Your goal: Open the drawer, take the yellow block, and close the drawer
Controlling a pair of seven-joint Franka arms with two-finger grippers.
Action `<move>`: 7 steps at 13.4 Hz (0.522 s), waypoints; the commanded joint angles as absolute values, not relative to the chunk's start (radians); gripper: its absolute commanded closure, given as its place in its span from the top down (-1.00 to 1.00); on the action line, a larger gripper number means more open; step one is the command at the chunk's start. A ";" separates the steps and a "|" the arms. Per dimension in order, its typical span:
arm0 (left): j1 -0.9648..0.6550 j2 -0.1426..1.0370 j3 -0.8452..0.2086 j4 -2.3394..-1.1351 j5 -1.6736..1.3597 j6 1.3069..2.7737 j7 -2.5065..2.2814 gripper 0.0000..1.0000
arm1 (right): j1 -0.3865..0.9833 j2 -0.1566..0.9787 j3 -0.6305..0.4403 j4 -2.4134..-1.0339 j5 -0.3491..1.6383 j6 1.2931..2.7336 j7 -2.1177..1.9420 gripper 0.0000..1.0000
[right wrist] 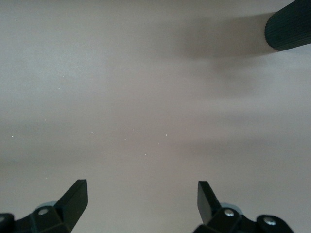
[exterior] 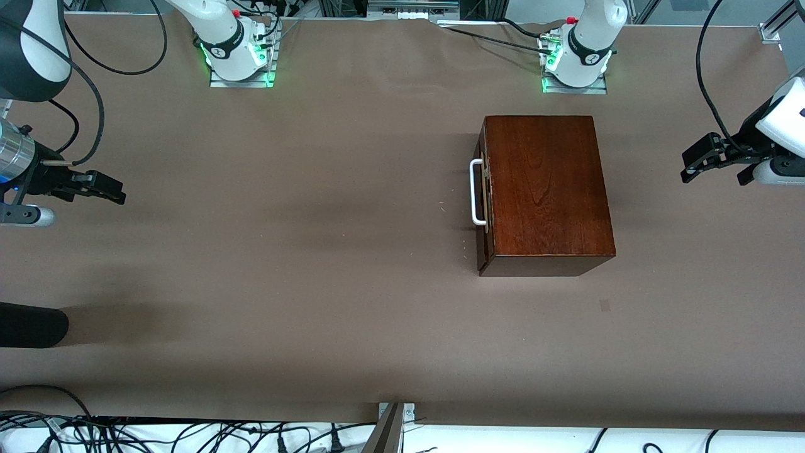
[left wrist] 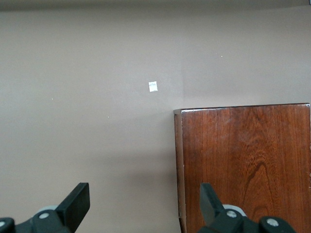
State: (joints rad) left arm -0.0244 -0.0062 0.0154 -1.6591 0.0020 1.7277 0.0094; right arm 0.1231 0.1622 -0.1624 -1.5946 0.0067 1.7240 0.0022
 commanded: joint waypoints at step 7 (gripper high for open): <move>-0.018 0.006 0.009 -1.634 0.031 1.727 0.028 1.00 | 0.126 0.175 -0.160 -1.577 -0.002 1.723 0.018 1.00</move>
